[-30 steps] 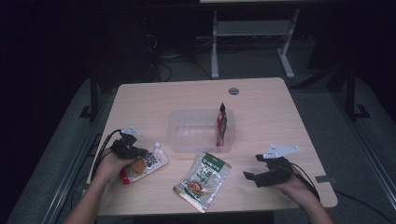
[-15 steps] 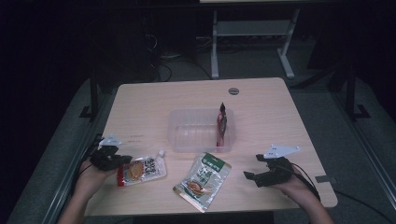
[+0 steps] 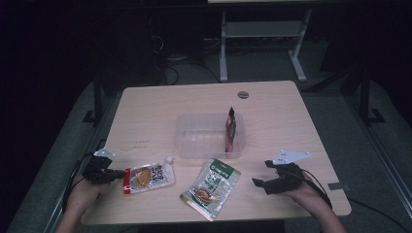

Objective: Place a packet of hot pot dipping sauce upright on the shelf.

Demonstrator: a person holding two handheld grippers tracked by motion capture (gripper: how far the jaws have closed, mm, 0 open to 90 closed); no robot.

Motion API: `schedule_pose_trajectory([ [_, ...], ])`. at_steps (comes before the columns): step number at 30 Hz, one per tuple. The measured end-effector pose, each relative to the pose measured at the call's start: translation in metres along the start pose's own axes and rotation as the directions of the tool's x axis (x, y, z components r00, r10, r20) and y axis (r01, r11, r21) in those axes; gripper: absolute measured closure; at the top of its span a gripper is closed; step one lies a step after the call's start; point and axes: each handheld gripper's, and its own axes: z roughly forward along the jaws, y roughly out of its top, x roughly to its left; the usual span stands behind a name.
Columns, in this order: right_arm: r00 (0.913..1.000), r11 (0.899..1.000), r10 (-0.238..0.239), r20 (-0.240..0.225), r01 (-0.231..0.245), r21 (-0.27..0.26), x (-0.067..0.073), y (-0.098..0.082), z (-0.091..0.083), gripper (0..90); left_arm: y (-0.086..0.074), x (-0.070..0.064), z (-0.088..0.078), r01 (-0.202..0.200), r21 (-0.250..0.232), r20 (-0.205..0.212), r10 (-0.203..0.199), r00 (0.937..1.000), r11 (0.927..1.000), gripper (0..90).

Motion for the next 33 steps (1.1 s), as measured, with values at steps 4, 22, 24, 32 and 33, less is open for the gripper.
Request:
schedule_pose_trajectory([
  [4, 1.0000, 1.000, 0.000, 0.001, 0.000, -0.001, 0.001, 0.000, 0.000, 15.3, 0.004, -0.008, 0.004, -0.025, -0.005, 0.040, 0.025, 0.9989, 0.9997, 89.9],
  [22, 0.9820, 0.999, -0.039, -0.185, 0.041, 0.005, 0.052, 0.046, 0.039, 16.4, 0.022, -0.036, 0.004, -0.133, -0.075, 0.060, 0.137, 0.9887, 0.9884, 89.8],
  [24, 0.9768, 0.998, -0.062, -0.205, 0.065, 0.009, 0.060, 0.053, 0.050, 16.7, 0.024, -0.040, 0.001, -0.141, -0.094, 0.065, 0.147, 0.9870, 0.9856, 89.8],
  [32, 0.9595, 0.995, -0.084, -0.269, 0.095, 0.026, 0.088, 0.085, 0.092, 22.8, 0.030, -0.053, 0.007, -0.172, -0.090, 0.107, 0.181, 0.9777, 0.9810, 89.8],
  [33, 0.9584, 0.995, -0.080, -0.274, 0.091, 0.030, 0.090, 0.088, 0.098, 22.9, 0.030, -0.053, 0.008, -0.174, -0.090, 0.108, 0.183, 0.9771, 0.9806, 89.8],
])
